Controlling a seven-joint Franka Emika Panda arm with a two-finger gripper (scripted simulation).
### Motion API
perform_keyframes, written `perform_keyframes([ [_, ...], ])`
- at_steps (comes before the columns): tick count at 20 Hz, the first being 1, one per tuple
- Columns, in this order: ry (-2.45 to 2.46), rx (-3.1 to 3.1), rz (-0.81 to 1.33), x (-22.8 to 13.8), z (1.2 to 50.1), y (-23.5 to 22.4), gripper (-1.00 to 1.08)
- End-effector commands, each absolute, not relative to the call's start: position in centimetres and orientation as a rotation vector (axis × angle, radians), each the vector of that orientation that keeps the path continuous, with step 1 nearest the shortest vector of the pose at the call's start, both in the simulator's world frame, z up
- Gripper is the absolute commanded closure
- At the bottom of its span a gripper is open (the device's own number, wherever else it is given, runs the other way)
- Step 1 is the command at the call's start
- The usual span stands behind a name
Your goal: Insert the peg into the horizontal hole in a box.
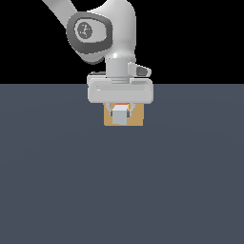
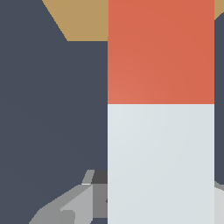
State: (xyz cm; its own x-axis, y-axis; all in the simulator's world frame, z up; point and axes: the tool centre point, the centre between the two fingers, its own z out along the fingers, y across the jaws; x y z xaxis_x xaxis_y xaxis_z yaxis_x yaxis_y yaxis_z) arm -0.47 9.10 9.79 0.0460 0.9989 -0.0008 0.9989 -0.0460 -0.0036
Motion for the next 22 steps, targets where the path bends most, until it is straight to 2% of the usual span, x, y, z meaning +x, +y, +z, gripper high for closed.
perform_keyframes([
  [1, -2.168, -2.271, 0.005, -0.5, 9.8, 9.1, 1.08],
  [12, -2.17, -2.27, 0.001, -0.3, 10.0, 9.7, 1.08],
  [22, -2.171, -2.272, -0.003, 0.0, 10.1, 16.4, 1.08],
])
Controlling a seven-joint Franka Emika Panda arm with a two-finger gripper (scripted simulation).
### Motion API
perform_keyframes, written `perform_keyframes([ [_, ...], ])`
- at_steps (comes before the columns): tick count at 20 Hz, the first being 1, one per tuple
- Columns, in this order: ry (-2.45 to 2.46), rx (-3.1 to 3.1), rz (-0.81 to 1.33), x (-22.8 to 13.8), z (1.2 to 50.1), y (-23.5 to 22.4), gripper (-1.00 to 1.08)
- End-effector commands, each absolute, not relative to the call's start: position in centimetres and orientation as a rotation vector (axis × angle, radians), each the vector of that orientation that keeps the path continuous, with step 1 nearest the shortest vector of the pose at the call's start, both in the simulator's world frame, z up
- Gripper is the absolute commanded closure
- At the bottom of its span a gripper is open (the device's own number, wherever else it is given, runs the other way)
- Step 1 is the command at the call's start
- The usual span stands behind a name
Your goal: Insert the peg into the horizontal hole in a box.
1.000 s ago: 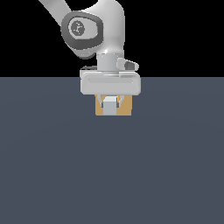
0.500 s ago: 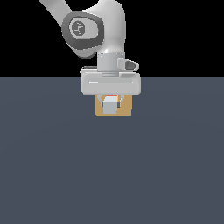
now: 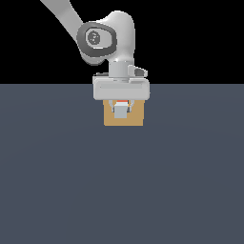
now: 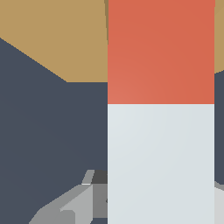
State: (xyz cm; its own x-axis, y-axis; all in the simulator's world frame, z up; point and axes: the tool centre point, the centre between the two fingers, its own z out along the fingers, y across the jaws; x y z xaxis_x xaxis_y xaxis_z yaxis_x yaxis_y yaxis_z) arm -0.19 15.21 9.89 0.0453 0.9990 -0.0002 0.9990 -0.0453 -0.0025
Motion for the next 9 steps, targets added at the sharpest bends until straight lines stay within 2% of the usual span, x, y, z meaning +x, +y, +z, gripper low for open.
perform_keyframes([
  [1, -2.171, -2.272, -0.003, 0.0, 10.1, 17.1, 1.08],
  [9, -2.171, -2.272, -0.005, 0.3, 10.2, 19.3, 1.08],
])
